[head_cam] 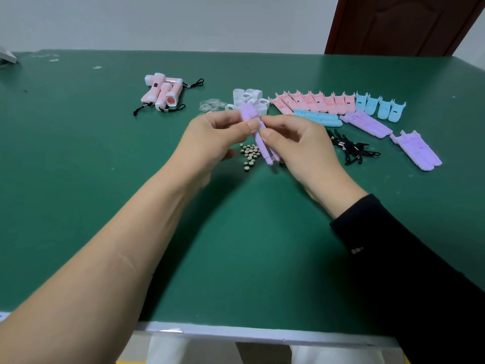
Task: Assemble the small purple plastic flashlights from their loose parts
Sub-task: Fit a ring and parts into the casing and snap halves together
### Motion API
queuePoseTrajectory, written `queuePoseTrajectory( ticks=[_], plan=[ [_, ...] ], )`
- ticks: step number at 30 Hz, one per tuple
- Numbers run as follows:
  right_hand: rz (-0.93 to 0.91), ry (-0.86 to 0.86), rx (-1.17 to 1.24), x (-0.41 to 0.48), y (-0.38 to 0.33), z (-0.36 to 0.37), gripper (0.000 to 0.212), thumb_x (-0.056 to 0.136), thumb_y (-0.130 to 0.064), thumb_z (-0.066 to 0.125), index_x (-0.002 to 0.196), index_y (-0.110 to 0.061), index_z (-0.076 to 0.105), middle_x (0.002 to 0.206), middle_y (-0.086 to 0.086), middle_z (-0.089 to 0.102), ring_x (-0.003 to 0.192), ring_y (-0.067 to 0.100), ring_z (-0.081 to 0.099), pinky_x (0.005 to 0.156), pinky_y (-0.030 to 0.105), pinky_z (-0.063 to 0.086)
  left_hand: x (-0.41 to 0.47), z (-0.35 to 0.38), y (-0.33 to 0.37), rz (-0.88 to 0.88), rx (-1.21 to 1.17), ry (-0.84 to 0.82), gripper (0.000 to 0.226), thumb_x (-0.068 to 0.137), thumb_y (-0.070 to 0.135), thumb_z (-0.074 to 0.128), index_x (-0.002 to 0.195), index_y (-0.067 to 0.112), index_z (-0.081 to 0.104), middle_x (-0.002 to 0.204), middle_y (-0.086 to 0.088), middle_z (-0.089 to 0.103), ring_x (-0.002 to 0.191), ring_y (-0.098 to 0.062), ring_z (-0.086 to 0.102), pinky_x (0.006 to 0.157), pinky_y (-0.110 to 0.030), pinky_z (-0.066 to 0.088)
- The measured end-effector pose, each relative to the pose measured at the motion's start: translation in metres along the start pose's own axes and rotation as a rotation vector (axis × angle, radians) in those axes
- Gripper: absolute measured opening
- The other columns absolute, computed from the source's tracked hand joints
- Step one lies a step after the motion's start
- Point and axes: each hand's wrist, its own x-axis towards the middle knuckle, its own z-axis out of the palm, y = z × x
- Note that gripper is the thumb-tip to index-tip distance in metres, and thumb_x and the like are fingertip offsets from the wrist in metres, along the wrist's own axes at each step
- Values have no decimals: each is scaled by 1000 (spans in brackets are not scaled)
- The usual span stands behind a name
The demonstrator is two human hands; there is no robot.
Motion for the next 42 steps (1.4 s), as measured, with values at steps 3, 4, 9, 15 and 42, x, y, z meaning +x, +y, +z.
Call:
queuePoseTrajectory(
  ticks=[3, 4, 9, 15, 42],
  plan=[
    [-27, -4, -22, 0, -3, 1, 19, 92, -9, 61, 101, -23, 69, 85, -15, 67, 70, -9, 59, 67, 9, 44, 1, -3, 1, -28, -41, -20, 15, 87, 28, 71, 102, 24, 74, 89, 11, 73, 74, 0, 65, 62, -18, 43],
    [-38, 1, -38, 0, -4, 1, 19, 92, -9, 60, 102, -23, 69, 86, -16, 66, 72, -10, 59, 68, 7, 44, 2, -3, 2, -29, -66, -30, 20, 88, 27, 71, 108, 22, 72, 90, 10, 73, 75, -1, 66, 60, -15, 44],
    [-69, 5, -131, 0, -8, -2, 23, 94, -11, 57, 112, -16, 70, 88, -17, 63, 69, -13, 55, 66, 4, 39, 2, -7, 4, -25, -199, -81, 23, 93, 32, 63, 116, 28, 64, 95, 4, 74, 81, -8, 70, 57, -16, 50],
    [-72, -7, -217, 1, -12, -5, 25, 95, -12, 56, 117, -14, 68, 96, -11, 63, 76, 1, 54, 68, 2, 38, 2, -7, -1, 90, -125, -143, 19, 100, 27, 54, 118, 28, 61, 94, 2, 73, 81, -11, 70, 59, -21, 53],
    [-170, -47, -278, 2, -10, -11, 28, 87, -10, 67, 113, -20, 65, 97, -20, 60, 86, -8, 56, 77, 3, 40, 10, -17, -6, 362, 170, -56, 13, 90, 20, 68, 102, 23, 62, 90, 15, 72, 74, -9, 70, 59, -21, 52]
  ],
)
